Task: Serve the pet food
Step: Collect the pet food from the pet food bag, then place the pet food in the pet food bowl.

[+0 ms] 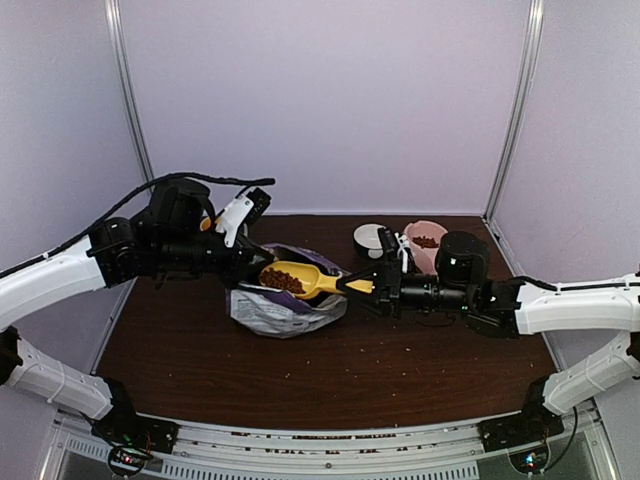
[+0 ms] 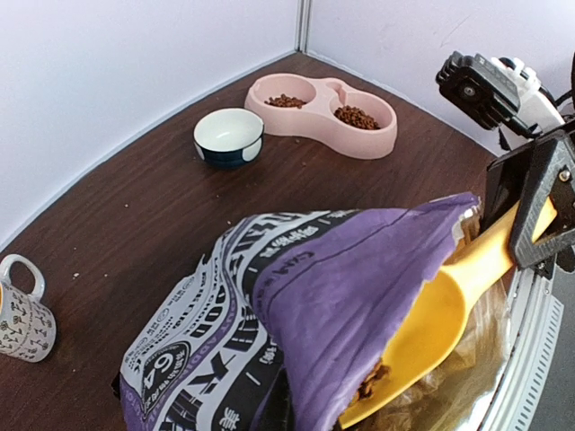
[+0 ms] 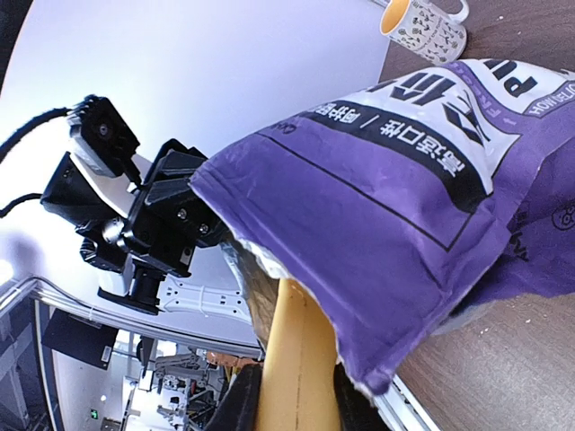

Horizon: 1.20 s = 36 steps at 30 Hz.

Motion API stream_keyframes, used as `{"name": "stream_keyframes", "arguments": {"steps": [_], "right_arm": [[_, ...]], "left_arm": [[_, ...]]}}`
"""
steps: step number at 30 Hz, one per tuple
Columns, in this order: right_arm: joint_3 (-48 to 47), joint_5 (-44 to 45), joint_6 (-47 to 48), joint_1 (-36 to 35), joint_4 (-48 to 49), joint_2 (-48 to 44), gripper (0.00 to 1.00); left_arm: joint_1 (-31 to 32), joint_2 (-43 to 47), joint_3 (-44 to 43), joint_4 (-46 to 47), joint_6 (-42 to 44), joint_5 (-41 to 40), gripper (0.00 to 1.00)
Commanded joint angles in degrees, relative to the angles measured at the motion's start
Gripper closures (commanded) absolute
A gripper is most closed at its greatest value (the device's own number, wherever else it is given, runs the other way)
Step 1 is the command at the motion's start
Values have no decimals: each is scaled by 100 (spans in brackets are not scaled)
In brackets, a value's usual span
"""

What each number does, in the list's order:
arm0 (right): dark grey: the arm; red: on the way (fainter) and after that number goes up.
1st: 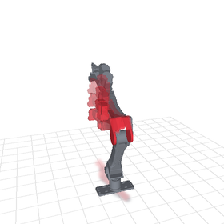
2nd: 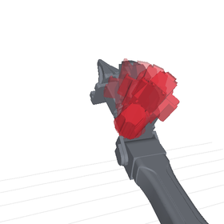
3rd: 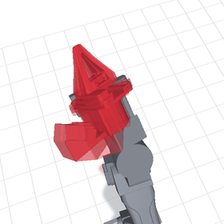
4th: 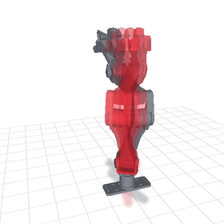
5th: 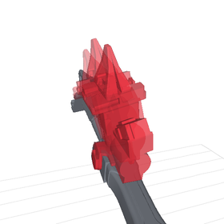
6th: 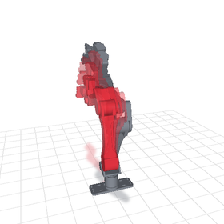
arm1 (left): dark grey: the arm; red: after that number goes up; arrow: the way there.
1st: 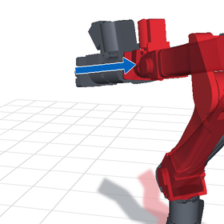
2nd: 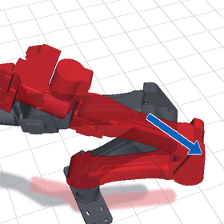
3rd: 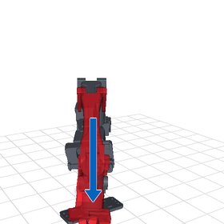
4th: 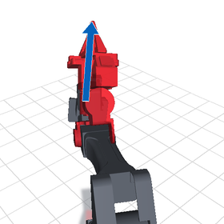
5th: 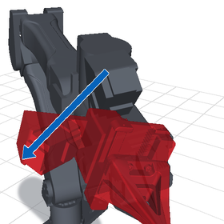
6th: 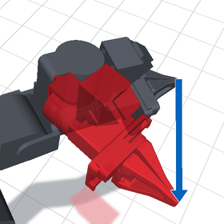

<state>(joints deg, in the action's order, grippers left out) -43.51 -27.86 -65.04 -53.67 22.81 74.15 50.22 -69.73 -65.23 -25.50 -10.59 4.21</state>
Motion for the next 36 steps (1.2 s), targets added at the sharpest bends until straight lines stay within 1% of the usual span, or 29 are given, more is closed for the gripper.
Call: {"name": "stream_keyframes", "arguments": {"steps": [1, 11, 15, 21, 25, 29, 36], "right_arm": [[470, 265, -640, 128, 1023, -272, 100], [1021, 274, -1181, 330, 1624, -658, 100], [1134, 254, -1189, 407, 1538, -877, 100], [1359, 218, -1371, 539, 1684, -1193, 100], [1352, -11, -1376, 548, 1621, -1259, 100], [1409, -440, -1620, 543, 1777, -1270, 100], [1418, -545, -1542, 548, 1145, -1820, 100]], "left_arm": [[25, 225, -151, 550, 79, -30, 100], [23, 213, -146, 547, 76, -84, 100], [2, 215, -152, 529, 76, -146, 100], [-45, 219, -148, 528, 77, -185, 100], [-97, 208, -149, 523, 56, -203, 100], [-149, 189, -161, 511, 9, -215, 100], [-203, 100, -195, 471, -5, -183, 100]]}}
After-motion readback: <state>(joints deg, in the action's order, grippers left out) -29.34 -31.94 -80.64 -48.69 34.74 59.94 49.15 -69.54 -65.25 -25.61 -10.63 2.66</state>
